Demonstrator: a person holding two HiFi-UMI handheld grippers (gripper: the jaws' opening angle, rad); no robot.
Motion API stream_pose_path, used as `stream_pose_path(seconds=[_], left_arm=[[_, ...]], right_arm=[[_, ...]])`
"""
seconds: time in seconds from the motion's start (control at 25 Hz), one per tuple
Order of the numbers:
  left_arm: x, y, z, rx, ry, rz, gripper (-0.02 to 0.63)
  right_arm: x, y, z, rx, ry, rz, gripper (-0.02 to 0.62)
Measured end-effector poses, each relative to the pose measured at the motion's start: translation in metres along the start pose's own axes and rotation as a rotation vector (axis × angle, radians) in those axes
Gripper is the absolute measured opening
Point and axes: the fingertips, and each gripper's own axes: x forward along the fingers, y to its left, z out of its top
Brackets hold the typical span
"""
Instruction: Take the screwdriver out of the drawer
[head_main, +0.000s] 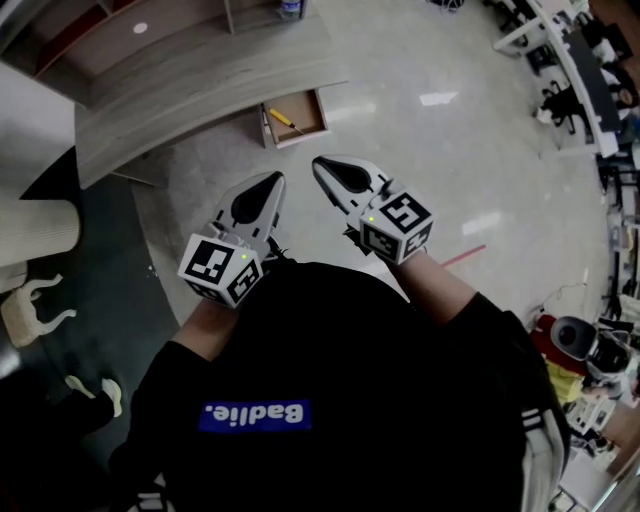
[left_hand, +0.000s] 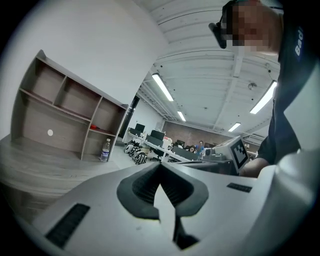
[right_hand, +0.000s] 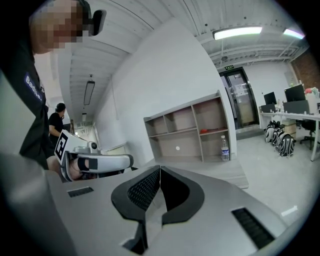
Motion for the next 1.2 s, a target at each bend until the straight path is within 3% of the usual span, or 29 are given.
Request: stream_pose_path(seconds=[0.28,0.72,1.2], left_arm=[[0.004,0.046,0.009,-0.018,0.004,-0.040,-0.005],[0.037,0.063,0.003,-0.037,0.008,-0.028,-0.003],[0.077,0.096,-0.002,-0.081,0.007,0.218,-0.003]], right_arm=[[0.039,-0.011,0.006,0.006,0.010,-0.059,0.031],[0.055,-0.048,0.005,-0.020,0.048,-0.070,0.031],[0.093,-0.114,-0.019,0.058,0.143,0.109,0.031]])
